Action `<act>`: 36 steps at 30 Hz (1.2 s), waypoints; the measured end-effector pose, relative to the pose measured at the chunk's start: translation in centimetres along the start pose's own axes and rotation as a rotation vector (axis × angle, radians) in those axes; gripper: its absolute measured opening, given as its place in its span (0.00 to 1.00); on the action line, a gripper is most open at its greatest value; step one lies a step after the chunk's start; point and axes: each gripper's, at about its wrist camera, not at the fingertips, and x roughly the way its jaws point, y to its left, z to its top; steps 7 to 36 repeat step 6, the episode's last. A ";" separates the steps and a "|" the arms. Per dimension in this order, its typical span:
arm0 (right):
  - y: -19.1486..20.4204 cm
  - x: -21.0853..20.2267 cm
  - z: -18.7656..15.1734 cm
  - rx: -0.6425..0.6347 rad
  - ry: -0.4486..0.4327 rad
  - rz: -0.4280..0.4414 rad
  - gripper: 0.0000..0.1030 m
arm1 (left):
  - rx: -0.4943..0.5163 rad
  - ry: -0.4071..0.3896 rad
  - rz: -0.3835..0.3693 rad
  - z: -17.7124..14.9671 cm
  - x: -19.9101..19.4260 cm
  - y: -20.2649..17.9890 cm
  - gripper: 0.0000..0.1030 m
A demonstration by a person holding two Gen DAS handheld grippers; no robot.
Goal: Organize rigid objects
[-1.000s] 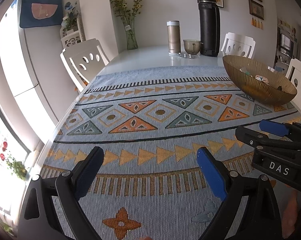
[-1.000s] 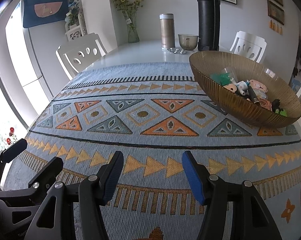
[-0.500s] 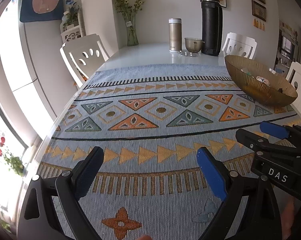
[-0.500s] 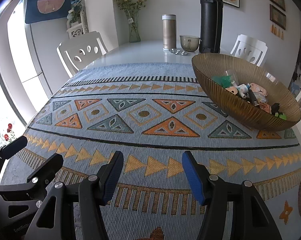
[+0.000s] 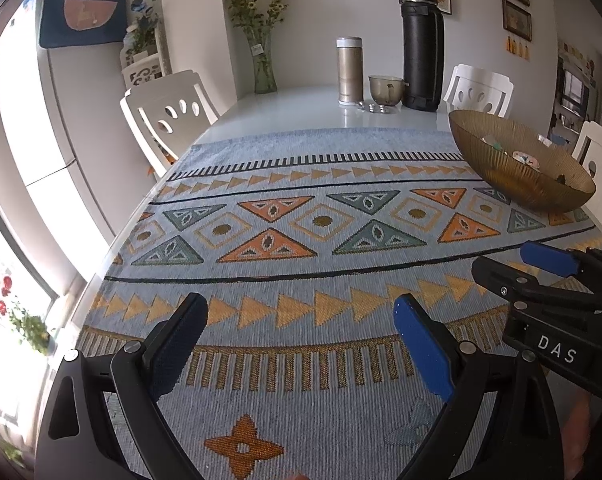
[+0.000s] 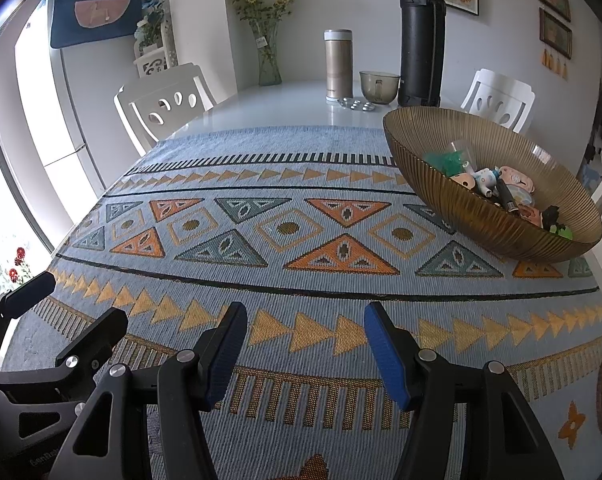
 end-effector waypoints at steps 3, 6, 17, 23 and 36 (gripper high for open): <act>0.0 0.0 0.0 0.000 -0.003 -0.002 0.58 | -0.015 -0.058 0.002 0.0 -0.8 0.5 0.91; -0.1 0.1 0.1 0.002 0.000 0.000 0.58 | -0.019 -0.069 -0.003 0.1 -1.0 0.6 0.92; -0.1 0.1 0.1 0.002 0.000 0.000 0.58 | -0.019 -0.069 -0.003 0.1 -1.0 0.6 0.92; -0.1 0.1 0.1 0.002 0.000 0.000 0.58 | -0.019 -0.069 -0.003 0.1 -1.0 0.6 0.92; -0.1 0.1 0.1 0.002 0.000 0.000 0.58 | -0.019 -0.069 -0.003 0.1 -1.0 0.6 0.92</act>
